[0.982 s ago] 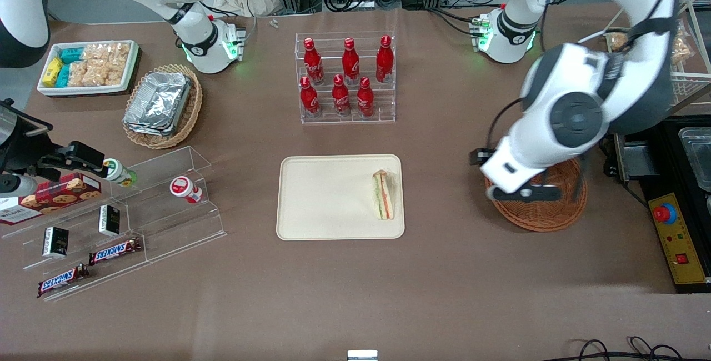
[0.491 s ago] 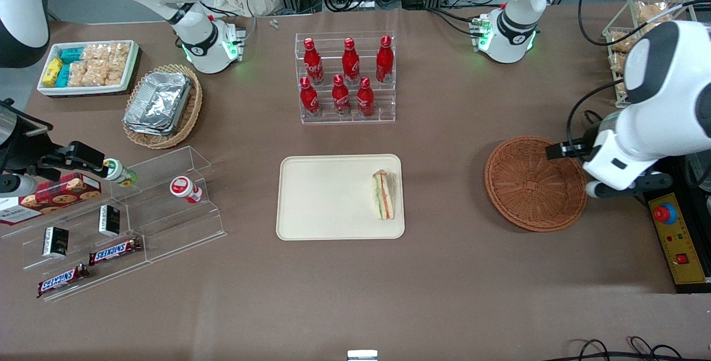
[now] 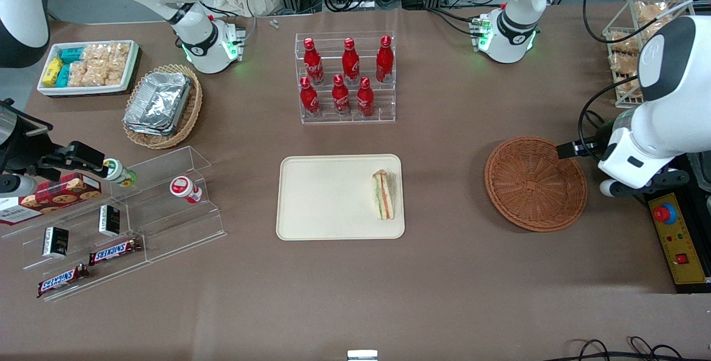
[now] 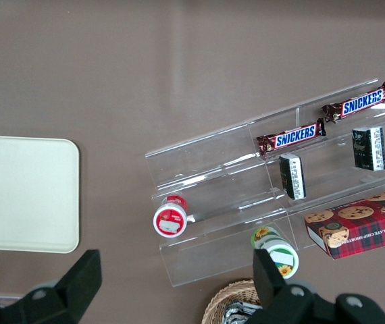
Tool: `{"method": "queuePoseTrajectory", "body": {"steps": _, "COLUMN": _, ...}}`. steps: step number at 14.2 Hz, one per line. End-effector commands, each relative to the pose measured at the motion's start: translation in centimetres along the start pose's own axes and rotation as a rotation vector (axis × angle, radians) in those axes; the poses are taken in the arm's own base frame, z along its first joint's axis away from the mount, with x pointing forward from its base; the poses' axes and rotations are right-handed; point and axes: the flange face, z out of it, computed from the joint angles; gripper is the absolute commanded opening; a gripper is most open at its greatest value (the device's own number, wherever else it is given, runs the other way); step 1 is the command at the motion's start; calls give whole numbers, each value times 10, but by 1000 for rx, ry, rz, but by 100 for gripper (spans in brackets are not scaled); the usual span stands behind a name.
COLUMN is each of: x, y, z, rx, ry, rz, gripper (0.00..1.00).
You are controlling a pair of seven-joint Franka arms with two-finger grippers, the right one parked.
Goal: Place sandwich from basket to tray
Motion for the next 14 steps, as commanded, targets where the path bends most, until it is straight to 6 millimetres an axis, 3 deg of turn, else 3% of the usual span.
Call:
{"method": "queuePoseTrajectory", "body": {"steps": 1, "x": -1, "y": -19, "z": -6, "rx": 7, "ry": 3, "rz": -2, "gripper": 100}}
{"method": "queuePoseTrajectory", "body": {"steps": 12, "x": 7, "y": -55, "z": -15, "rx": -90, "ry": 30, "rz": 69, "gripper": 100}}
{"method": "queuePoseTrajectory", "body": {"steps": 14, "x": 13, "y": -56, "z": -27, "rx": -93, "ry": 62, "rz": 108, "gripper": 100}}
